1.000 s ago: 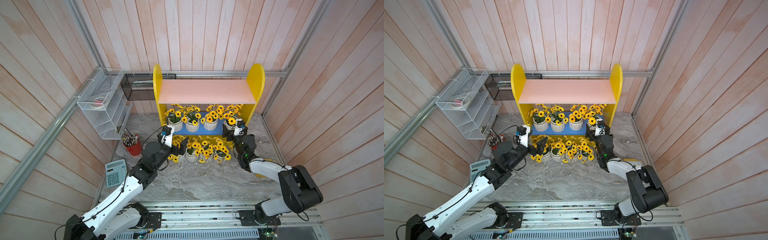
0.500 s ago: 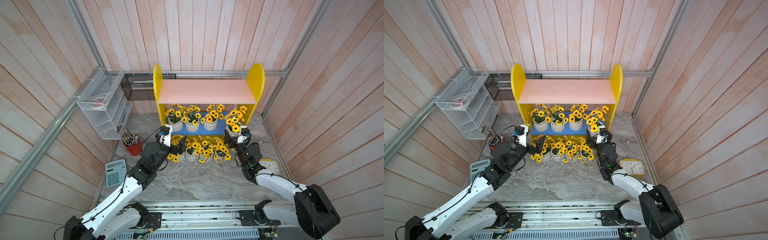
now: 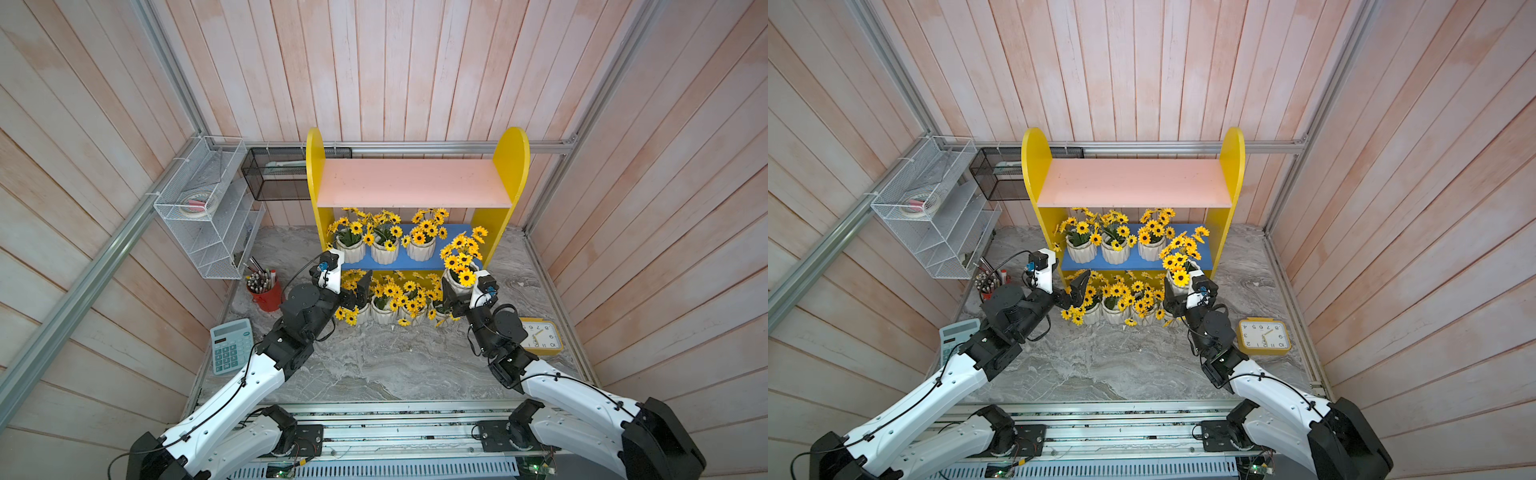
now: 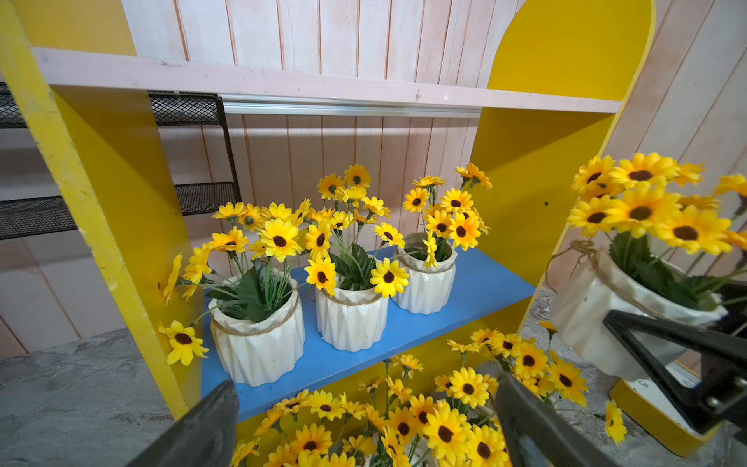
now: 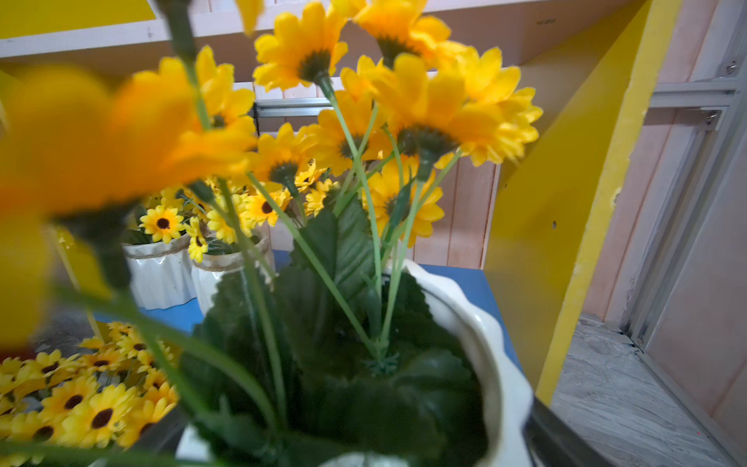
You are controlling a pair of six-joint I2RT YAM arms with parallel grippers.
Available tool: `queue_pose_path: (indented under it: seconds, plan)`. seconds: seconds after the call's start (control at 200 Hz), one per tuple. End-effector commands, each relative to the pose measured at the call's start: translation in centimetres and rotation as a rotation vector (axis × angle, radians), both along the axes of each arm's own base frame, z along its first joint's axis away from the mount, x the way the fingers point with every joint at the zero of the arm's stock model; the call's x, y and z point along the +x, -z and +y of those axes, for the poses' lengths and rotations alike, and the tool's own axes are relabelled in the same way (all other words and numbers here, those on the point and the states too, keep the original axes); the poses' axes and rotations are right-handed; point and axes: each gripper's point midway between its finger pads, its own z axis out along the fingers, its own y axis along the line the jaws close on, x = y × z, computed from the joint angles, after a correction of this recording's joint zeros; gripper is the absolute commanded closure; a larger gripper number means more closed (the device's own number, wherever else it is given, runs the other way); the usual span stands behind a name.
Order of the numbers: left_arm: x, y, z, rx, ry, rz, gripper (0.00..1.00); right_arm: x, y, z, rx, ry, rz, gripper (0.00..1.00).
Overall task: Take the sunflower pots off the shelves
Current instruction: Pick up the sunflower pot from the shelf, then place the sunflower pot at the center of the board.
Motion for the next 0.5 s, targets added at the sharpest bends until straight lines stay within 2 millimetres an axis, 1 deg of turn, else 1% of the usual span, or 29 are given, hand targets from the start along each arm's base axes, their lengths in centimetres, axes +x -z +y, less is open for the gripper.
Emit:
queue_pose_path:
  seconds: [0.0,0.035,0.11,0.16,0.21,0.265,0.365,0.43,0.495]
  plan:
    - [0.1,-0.2,0.6,-0.017,-0.034,-0.001,0.0,-1.5,-1.3,0.7,0.036,-0.022,-0.036,1.0]
    - [0.3,-0.2,0.9,-0.02,-0.056,0.008,0.0,-2.0,-1.0,1.4,0.039,-0.045,-0.024,1.0]
    - [0.6,-0.2,1.9,-0.114,-0.124,0.084,0.0,-3.5,-0.5,2.9,0.039,-0.094,-0.02,1.0]
    - [0.4,-0.4,2.2,-0.157,-0.135,0.114,0.0,-4.5,-0.2,3.9,0.047,-0.13,-0.024,1.0]
    - [0.0,-0.2,2.6,-0.194,-0.146,0.142,0.0,-5.5,0.0,5.1,0.052,-0.17,-0.032,1.0]
    - [-0.5,0.4,3.3,-0.229,-0.17,0.164,0.0,-6.5,0.4,6.4,0.048,-0.203,-0.039,1.0]
    - [-1.5,1.9,5.0,-0.252,-0.229,0.186,0.0,-8.3,1.0,9.5,0.022,-0.287,-0.064,1.0]
    - [-2.2,3.0,6.3,-0.249,-0.277,0.203,0.0,-9.3,1.9,11.5,0.013,-0.347,-0.07,1.0]
    - [-3.0,3.7,7.4,-0.251,-0.307,0.213,0.0,-10.1,2.7,13.5,0.015,-0.405,-0.071,1.0]
